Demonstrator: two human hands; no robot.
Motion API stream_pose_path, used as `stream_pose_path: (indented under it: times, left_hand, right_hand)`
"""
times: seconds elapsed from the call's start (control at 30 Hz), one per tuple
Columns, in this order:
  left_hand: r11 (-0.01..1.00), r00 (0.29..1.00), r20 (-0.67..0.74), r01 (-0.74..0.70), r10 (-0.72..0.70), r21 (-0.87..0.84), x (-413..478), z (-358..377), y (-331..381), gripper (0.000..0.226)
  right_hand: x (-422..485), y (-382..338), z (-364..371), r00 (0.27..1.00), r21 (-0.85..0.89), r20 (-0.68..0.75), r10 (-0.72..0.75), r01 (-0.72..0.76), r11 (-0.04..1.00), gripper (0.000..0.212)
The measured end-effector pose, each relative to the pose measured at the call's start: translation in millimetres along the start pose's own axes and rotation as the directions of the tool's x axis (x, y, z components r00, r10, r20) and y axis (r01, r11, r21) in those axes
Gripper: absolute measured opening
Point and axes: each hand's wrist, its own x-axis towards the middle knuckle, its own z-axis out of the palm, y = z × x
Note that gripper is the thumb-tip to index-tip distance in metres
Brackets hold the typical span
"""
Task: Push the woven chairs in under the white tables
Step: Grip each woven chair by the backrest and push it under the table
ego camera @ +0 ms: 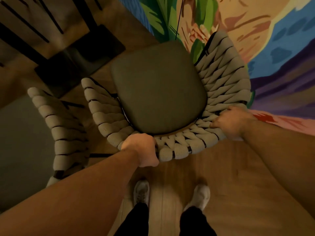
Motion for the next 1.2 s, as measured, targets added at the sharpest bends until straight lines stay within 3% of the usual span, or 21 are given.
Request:
stream_pose_path:
  times: [0.1,0.27,0.5,0.7,1.0,1.1,1.2]
  left_hand:
    - [0.998,0.998,-0.009,0.055,-0.055,-0.02,13.2,-13.8,6.9,0.041]
    - [0.991,0.992,0.007,0.123,-0.123,-0.046,23.3,-36.4,13.9,0.079]
    - [0.957,0.97,0.059,0.243,-0.237,-0.16,17.6,-41.5,21.7,0.07]
    - [0.954,0.973,0.092,0.228,-0.213,-0.194,20.8,-44.7,15.1,0.071]
    - [0.951,0.972,0.095,0.232,-0.216,-0.203,25.6,-41.0,13.0,0.064]
    - [0.952,0.971,0.104,0.234,-0.217,-0.196,28.9,-39.0,12.6,0.076]
    - [0.956,0.971,0.117,0.228,-0.209,-0.185,25.5,-41.3,13.0,0.103]
  right_hand:
    - [12.5,28.2,-8.7,0.997,-0.018,-0.044,-0.061,0.06,0.998,0.056]
    - [32.7,61.3,-21.7,0.986,-0.056,-0.097,-0.135,0.13,0.99,0.051]
    - [66.3,79.3,-52.9,0.97,-0.15,-0.139,-0.197,0.176,0.973,0.052]
    - [78.3,82.6,-66.2,0.967,-0.192,-0.08,-0.24,0.221,0.956,0.062]
    - [74.5,88.5,-76.6,0.955,-0.197,-0.033,-0.294,0.283,0.939,0.06]
    - [75.0,89.4,-77.2,0.955,-0.14,-0.019,-0.295,0.289,0.947,0.064]
    - [72.2,90.5,-81.0,0.952,-0.115,-0.015,-0.307,0.303,0.946,0.07]
